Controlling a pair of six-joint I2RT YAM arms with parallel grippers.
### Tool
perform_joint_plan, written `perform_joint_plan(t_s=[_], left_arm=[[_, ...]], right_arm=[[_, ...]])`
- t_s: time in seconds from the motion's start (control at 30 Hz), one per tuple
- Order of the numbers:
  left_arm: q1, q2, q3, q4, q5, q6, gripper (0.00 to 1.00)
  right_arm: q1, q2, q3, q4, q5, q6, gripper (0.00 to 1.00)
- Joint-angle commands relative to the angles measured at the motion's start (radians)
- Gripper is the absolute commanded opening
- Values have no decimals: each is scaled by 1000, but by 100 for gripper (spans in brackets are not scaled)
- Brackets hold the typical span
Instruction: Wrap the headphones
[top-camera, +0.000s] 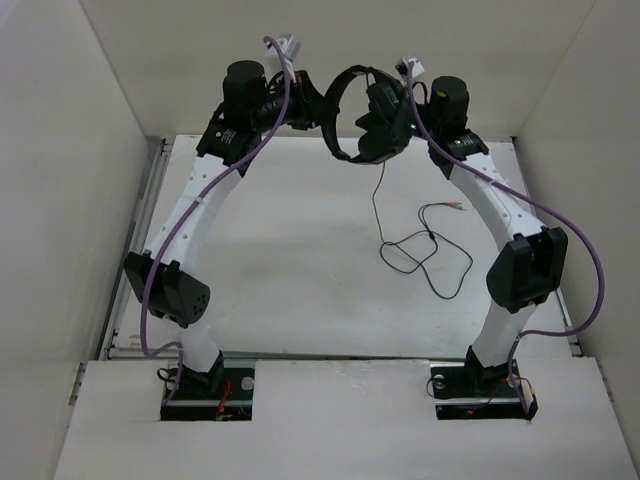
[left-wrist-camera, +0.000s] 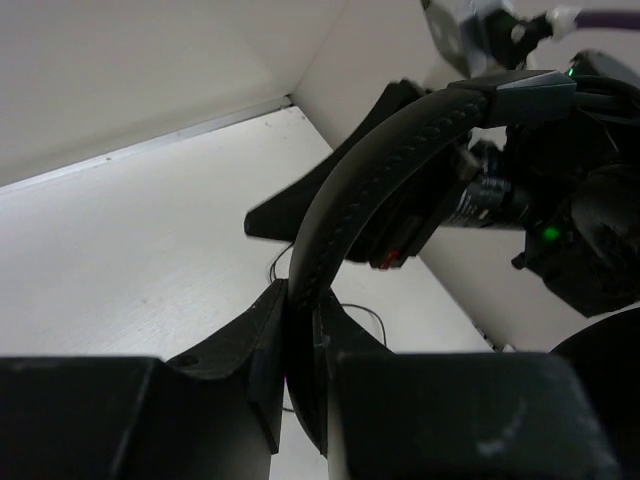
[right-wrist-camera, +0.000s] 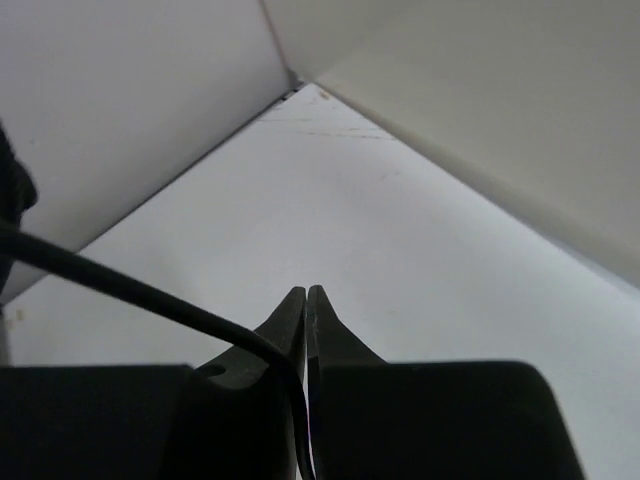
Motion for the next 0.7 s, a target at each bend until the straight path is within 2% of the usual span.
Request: perform_joint_plan(t_s=[0.0, 0.2, 0.37, 0.67], left_arm=[[18, 10, 127, 123, 33, -93, 0], [41, 42, 196, 114, -8, -76, 0], [71, 62, 245, 111, -46, -64, 0], [120, 108, 362, 109, -151, -18, 0]], right_arm=[[10, -50, -35, 144, -118, 216, 12], [19, -60, -159, 348, -188, 466, 22], [51, -55, -242, 477, -218, 612, 28], [128, -38, -366, 616, -237, 746, 32]])
